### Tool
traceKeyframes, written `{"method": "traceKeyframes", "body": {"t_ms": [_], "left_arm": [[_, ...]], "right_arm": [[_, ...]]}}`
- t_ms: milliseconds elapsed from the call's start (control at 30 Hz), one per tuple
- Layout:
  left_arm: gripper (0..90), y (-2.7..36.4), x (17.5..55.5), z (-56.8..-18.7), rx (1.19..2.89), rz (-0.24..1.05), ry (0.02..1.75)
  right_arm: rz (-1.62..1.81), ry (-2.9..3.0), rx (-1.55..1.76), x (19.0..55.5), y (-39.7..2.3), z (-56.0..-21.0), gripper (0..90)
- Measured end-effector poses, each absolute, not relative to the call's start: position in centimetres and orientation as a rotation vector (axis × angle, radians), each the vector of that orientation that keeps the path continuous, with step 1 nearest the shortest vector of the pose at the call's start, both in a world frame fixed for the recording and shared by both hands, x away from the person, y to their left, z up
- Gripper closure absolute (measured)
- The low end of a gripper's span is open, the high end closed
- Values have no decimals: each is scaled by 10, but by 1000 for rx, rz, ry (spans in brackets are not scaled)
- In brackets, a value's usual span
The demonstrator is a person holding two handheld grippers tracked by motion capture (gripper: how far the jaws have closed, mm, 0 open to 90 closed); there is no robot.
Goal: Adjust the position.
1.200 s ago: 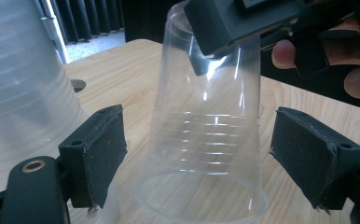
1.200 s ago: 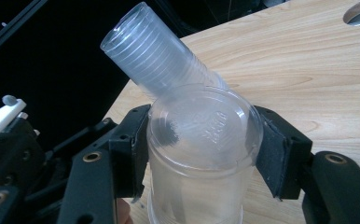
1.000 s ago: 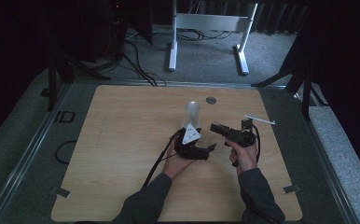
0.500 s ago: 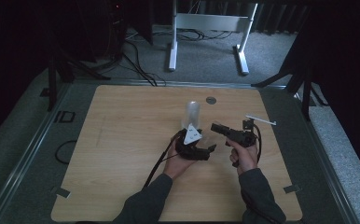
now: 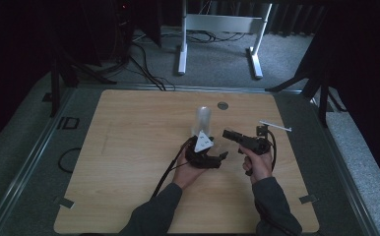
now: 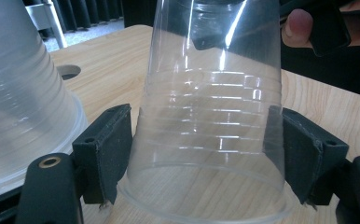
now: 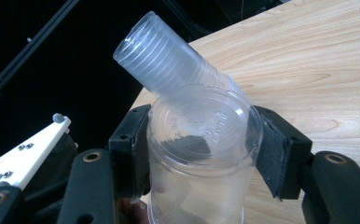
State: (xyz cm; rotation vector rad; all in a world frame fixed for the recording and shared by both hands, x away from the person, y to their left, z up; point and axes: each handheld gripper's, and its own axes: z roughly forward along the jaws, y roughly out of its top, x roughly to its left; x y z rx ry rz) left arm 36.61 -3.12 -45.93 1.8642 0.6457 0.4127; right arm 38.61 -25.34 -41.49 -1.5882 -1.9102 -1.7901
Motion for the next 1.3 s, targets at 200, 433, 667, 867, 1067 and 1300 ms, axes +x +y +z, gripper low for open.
{"method": "traceKeyframes", "body": {"t_ms": [200, 433, 667, 867, 1067, 1300], "left_arm": [[260, -32, 365, -459, 1869, 418, 640], [266, -32, 363, -458, 1871, 420, 632], [274, -32, 363, -458, 1884, 424, 622], [276, -30, 364, -458, 1893, 424, 622], [277, -27, 365, -457, 1898, 425, 625], [278, -21, 367, -455, 1896, 430, 636]], "right_arm": [[-1795, -1913, -1588, 386, -254, -416, 411], [-1799, -1932, -1588, 385, -255, -416, 391], [-1798, -1965, -1613, 384, -258, -415, 366], [-1811, -1991, -1600, 382, -260, -412, 361], [-1814, -2012, -1589, 380, -263, -411, 361], [-1821, -2023, -1569, 379, -266, -412, 362]]}}
